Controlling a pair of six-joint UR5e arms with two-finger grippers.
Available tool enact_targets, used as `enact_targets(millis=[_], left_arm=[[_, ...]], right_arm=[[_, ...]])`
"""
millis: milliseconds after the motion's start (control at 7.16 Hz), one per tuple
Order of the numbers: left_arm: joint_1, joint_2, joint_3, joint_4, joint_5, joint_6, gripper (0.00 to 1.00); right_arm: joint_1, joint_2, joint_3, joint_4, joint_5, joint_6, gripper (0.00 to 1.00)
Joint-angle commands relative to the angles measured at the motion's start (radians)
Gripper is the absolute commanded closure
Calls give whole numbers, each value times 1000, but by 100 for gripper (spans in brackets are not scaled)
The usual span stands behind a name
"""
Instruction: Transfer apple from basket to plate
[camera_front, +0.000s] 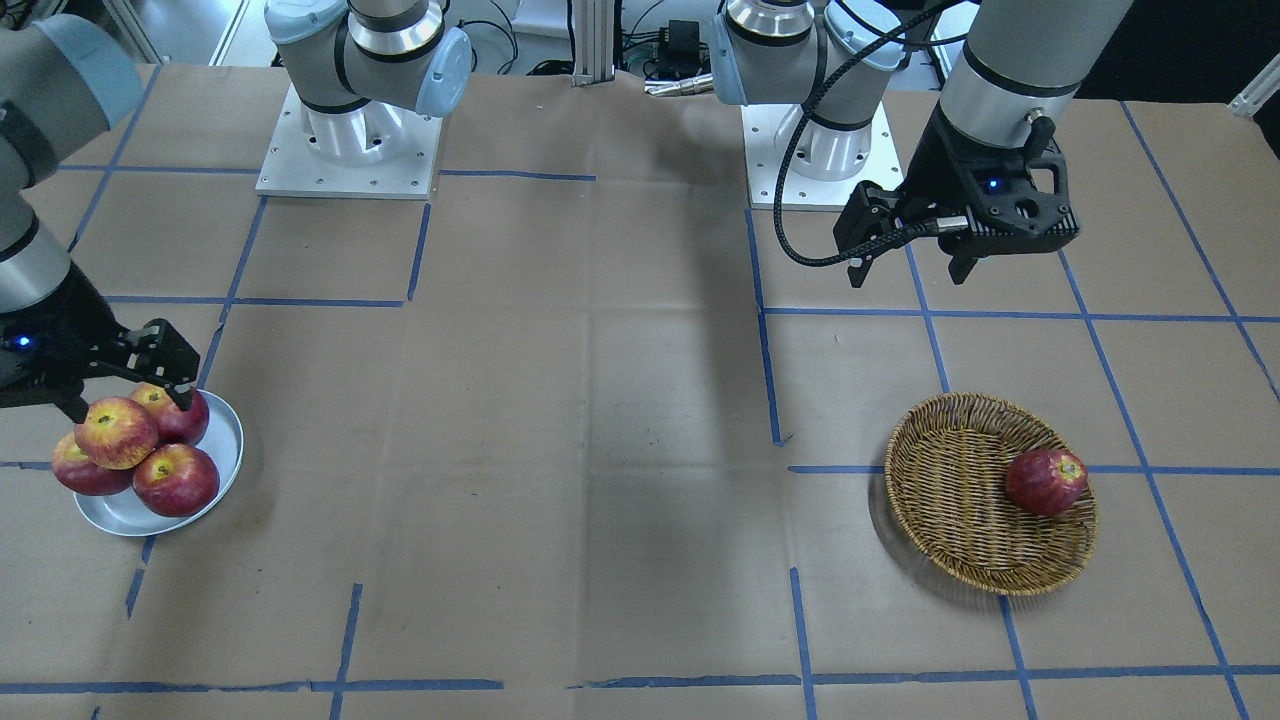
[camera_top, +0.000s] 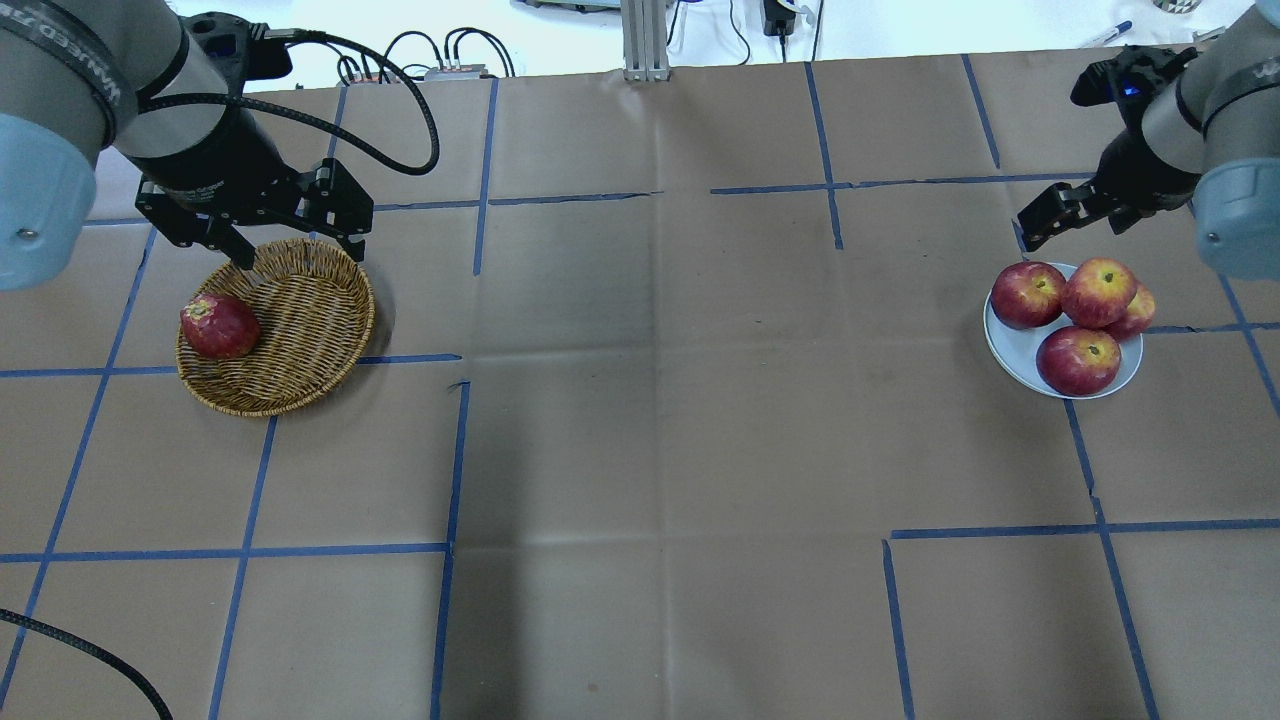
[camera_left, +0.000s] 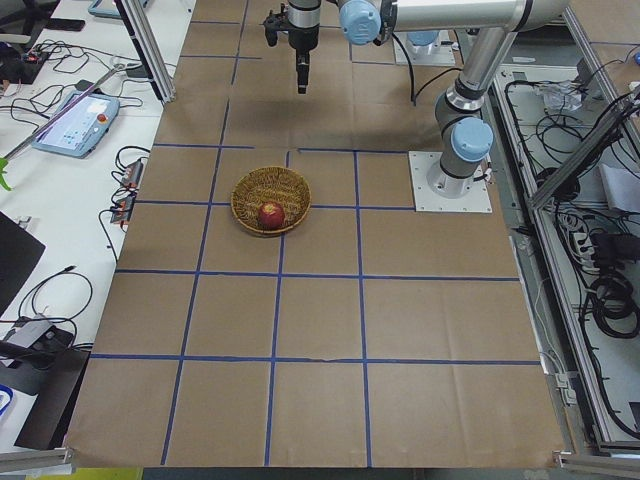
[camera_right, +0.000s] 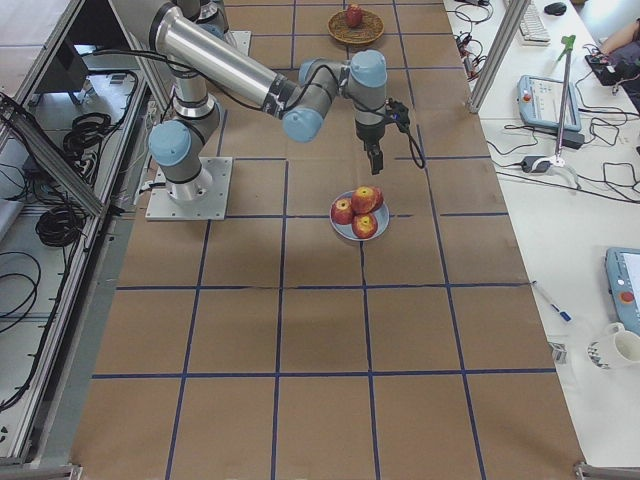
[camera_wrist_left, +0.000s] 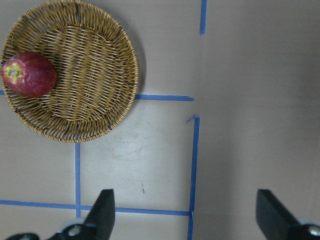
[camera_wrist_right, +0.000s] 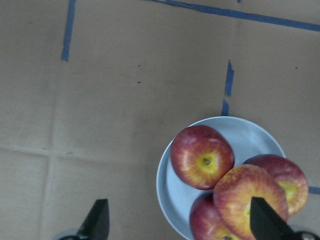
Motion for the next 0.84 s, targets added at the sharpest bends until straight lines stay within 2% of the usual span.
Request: enact_targets(millis=[0,279,419,559,699], left_arm=[[0,0,2,0,0,0,1],[-3,1,5,0,0,0,1],[-8,0,5,0,-2,0,1],[-20,0,5,0,-2,0,1],[-56,1,5,0,0,0,1]], right_arm=[[155,-95,-2,149,-5,271,0],[265,-130,-43,323,-6,438,0],[281,-126,-116,412,-15,448,0],[281,-113,-184,479,-79,445,0],[281,-113,-180,484,-71,445,0]])
